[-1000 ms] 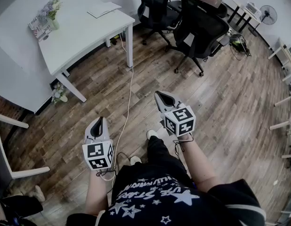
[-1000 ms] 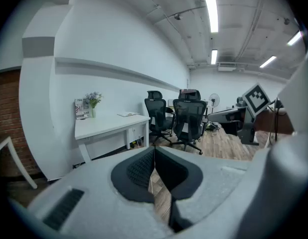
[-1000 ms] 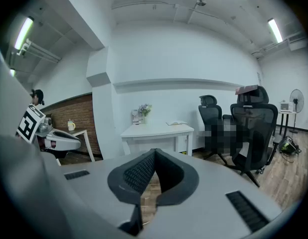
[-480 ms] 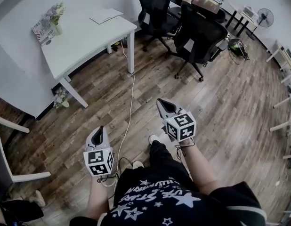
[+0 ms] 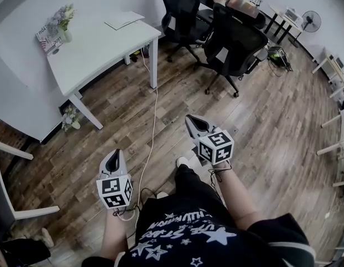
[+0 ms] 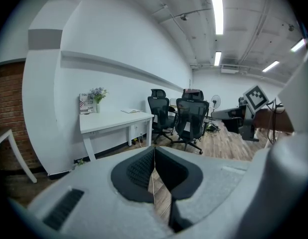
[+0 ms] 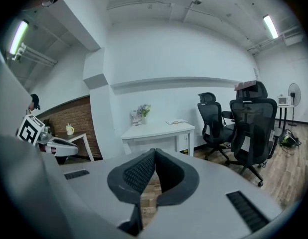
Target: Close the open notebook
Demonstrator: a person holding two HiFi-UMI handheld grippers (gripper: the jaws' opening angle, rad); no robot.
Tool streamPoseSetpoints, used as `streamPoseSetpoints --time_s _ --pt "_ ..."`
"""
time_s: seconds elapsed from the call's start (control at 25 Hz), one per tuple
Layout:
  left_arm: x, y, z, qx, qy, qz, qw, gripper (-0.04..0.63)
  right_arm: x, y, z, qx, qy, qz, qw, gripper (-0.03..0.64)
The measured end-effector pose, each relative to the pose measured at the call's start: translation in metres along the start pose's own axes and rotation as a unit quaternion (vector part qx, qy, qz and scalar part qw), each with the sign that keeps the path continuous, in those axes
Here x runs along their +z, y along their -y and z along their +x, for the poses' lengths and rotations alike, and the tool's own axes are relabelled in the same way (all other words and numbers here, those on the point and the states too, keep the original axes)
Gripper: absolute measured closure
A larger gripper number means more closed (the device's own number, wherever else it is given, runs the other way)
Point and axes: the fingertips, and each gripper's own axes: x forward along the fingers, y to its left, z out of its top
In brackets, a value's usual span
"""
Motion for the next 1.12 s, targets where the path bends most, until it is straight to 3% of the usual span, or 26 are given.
streamPoseSetpoints --time_s 0.04,0.12,0.44,0.88,1.12 --pt "0.002 0.0 0.004 0.0 0.0 0.0 1.0 0.574 0.001 0.002 0.003 0.004 0.0 0.005 1.0 0.608" --pt "0.007 -0.002 0.013 0.002 -0.001 0.001 1.0 0.574 0.003 0.006 0.013 0.014 -0.003 0.01 1.0 0.486" --pt "0.028 -0.006 0.079 0.022 -0.021 0.002 0.9995 0.574 0.008 0.06 0.083 0.039 -0.019 0.05 0.998 0.366" --pt "0.105 0.013 0.231 0.057 -0.036 0.012 0.9976 0.574 0.053 0.193 0.198 0.086 -0.033 0.082 0.992 0.339" --pt "0.14 0.016 0.288 0.088 -0.03 0.026 0.9953 0.574 0.075 0.241 0.248 0.116 -0.038 0.08 0.989 0.337"
